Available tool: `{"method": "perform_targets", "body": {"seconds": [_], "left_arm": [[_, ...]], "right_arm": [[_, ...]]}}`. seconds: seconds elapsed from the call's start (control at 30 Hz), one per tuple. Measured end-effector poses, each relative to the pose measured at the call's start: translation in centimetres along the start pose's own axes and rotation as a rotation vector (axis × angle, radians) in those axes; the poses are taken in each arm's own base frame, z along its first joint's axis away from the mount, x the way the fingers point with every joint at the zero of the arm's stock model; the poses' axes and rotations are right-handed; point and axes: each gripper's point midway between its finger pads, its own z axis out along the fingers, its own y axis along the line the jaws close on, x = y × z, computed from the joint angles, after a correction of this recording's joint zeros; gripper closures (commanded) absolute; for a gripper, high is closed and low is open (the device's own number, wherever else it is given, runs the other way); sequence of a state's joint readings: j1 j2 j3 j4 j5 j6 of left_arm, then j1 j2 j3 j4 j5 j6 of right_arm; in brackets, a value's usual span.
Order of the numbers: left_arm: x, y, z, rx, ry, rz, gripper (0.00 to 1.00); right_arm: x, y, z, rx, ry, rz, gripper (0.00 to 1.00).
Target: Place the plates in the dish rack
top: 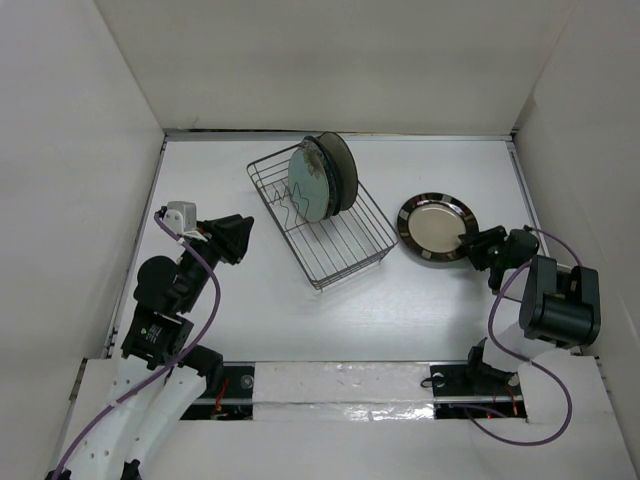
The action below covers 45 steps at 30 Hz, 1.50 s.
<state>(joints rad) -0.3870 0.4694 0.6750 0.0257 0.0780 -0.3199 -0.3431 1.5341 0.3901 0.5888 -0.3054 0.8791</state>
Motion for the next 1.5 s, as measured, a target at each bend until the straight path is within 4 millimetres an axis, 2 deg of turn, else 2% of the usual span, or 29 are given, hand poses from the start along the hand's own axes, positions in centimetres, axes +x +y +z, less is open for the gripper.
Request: {"method": "perform_targets", "body": {"seconds": [0.13,0.17,0.2,0.3,0.33,0.47,0.67,0.77,0.83,0.97,1.1,1.2,1.27,1.33,1.4,1.5], "left_arm": [[0.0,0.0,0.0,0.0,0.0,0.0,0.7],[0.0,0.0,0.0,0.0,0.0,0.0,0.7],[0.0,0.0,0.0,0.0,0.0,0.0,0.7],[0.0,0.0,0.0,0.0,0.0,0.0,0.7],[0.0,0.0,0.0,0.0,0.0,0.0,0.7],[0.0,0.0,0.0,-0.001,0.0,0.0,0.7],[0.0,0.0,0.0,-0.001,0.0,0.0,0.7],[0.1,0.1,0.1,-0.004,0.003,0.001,0.7],[0.3,0.1,0.2,-0.005,0.011,0.0,0.7],[0.8,0.3,0.6,-0.011,0.03,-0.001,0.7],[0.8,0.3,0.6,-0.011,0.032,-0.001,0.7],[0.8,0.3,0.6,-0.008,0.033,-0.001,0.69],[0.8,0.3,0.6,-0.008,0.032,-0.001,0.69],[0.9,0.3,0.6,-0.007,0.033,-0.001,0.69],[0.9,0.2,0.6,-0.005,0.033,-0.001,0.68],[0.8,0.3,0.6,-0.008,0.03,0.0,0.68]], "right_arm": [[0.0,0.4,1.0,-0.028,0.029,0.008,0.53],[-0.1,0.5,1.2,-0.034,0.033,0.01,0.59],[-0.1,0.5,1.3,-0.038,0.038,0.011,0.78],[0.3,-0.1,1.2,-0.032,0.051,0.036,0.9],[0.4,0.1,1.0,-0.046,0.05,0.046,0.98],[-0.1,1.6,0.0,-0.103,0.007,0.054,1.0],[-0.7,2.1,-2.4,-0.098,-0.066,0.054,1.0],[-2.2,2.8,-4.2,-0.069,-0.15,0.018,1.0],[-3.5,4.3,-5.7,-0.067,-0.223,-0.026,1.0],[-5.8,10.0,-9.1,-0.136,-0.354,-0.137,1.0],[-7.7,17.7,-12.7,-0.261,-0.447,-0.239,1.0],[-7.7,23.6,-14.8,-0.364,-0.466,-0.328,1.0],[-6.4,27.9,-15.5,-0.429,-0.445,-0.406,1.0],[-4.1,32.3,-15.7,-0.494,-0.4,-0.489,1.0],[-0.7,36.4,-15.7,-0.562,-0.338,-0.574,1.0],[4.5,40.9,-15.3,-0.642,-0.248,-0.681,1.0]]}}
